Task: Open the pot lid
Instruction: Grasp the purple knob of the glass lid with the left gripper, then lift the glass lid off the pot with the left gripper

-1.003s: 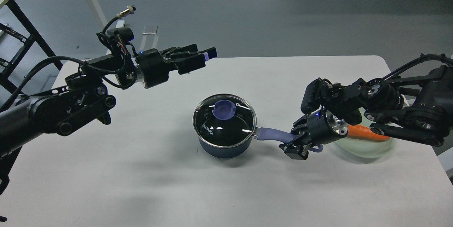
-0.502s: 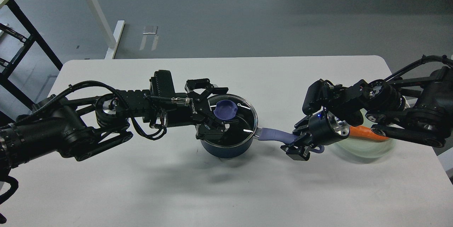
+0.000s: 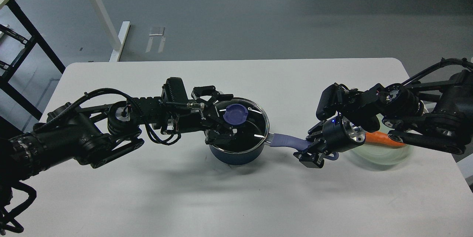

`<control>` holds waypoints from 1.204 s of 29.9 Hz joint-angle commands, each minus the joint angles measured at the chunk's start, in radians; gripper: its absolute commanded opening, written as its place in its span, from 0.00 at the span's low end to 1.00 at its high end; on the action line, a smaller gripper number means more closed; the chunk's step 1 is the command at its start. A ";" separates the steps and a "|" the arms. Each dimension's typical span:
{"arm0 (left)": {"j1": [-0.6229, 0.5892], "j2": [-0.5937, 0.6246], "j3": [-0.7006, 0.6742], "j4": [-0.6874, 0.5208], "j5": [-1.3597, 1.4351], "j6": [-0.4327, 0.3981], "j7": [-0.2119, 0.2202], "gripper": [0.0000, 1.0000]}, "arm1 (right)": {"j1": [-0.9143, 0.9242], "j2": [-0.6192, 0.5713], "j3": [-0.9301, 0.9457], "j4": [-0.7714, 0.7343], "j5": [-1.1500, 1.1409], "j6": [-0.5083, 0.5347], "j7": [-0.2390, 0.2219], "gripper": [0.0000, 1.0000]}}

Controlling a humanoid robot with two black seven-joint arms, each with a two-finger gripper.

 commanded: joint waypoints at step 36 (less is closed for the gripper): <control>-0.028 0.317 0.012 -0.197 -0.241 0.019 0.000 0.36 | -0.018 -0.020 0.003 0.000 0.001 0.000 0.000 0.23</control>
